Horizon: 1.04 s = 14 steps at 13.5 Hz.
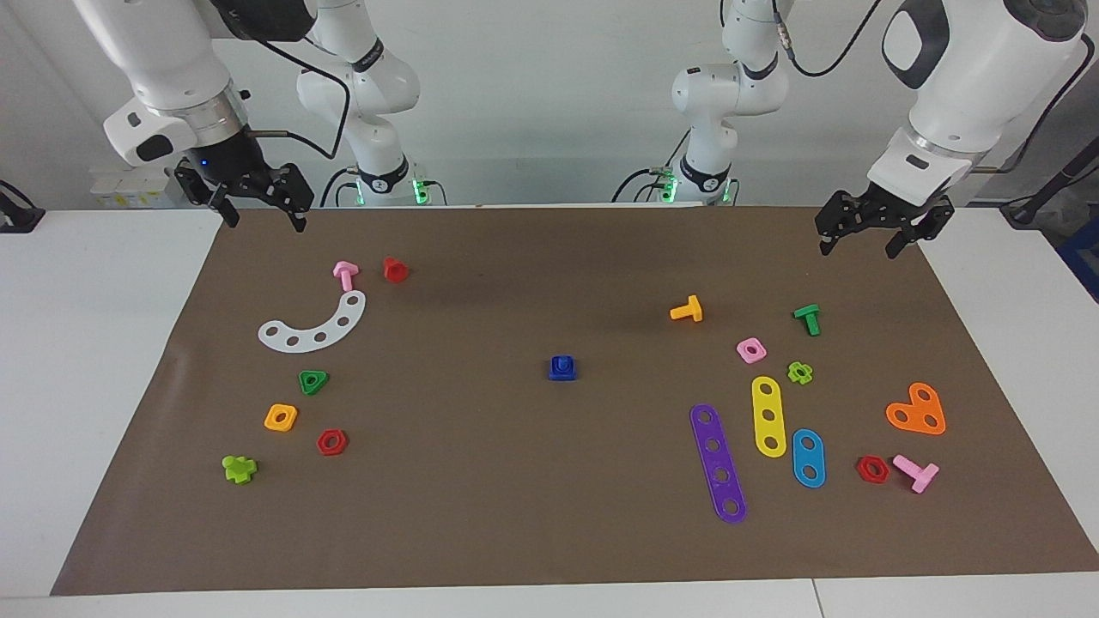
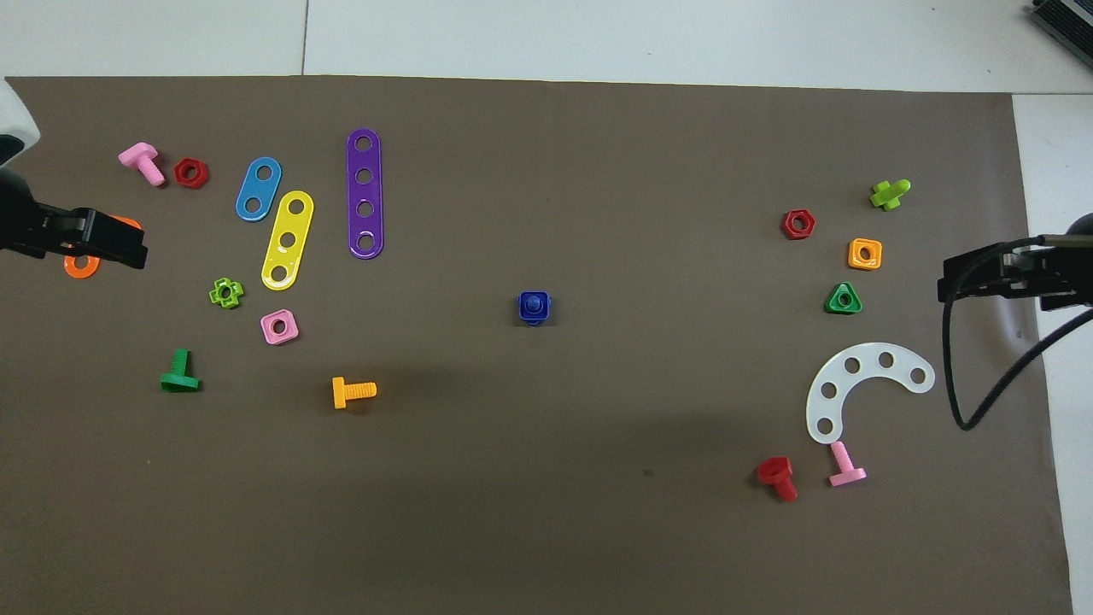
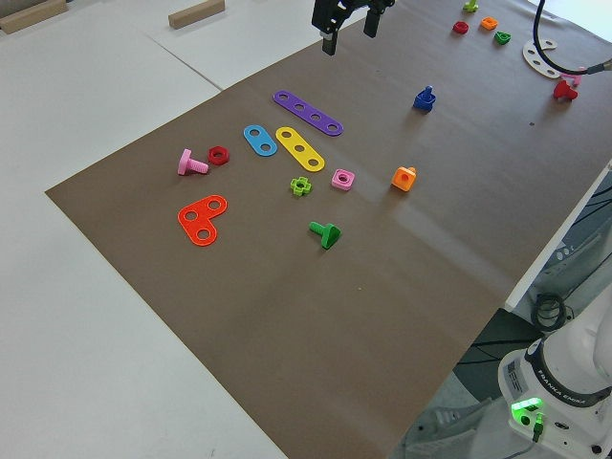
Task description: Unscrew and place screws in storage area
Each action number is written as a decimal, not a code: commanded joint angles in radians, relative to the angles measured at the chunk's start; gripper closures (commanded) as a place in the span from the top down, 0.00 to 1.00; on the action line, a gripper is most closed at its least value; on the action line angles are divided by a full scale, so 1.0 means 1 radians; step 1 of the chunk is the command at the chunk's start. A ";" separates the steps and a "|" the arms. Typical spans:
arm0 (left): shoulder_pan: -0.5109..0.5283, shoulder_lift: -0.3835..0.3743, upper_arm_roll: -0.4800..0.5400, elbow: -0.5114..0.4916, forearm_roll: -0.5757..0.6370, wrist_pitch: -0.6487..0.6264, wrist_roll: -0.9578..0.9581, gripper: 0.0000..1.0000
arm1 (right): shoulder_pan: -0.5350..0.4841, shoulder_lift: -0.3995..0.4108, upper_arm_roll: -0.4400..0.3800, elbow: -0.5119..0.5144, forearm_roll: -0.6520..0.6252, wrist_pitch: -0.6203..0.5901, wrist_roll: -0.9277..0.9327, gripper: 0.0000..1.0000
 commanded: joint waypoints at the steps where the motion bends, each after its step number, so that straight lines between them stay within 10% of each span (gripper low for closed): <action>1: 0.007 -0.023 0.001 -0.035 -0.013 0.016 0.024 1.00 | -0.008 -0.021 0.003 -0.020 0.015 0.002 -0.019 1.00; 14: -0.170 0.010 -0.010 -0.113 -0.070 0.134 -0.219 0.99 | -0.008 -0.021 0.003 -0.020 0.015 0.002 -0.019 1.00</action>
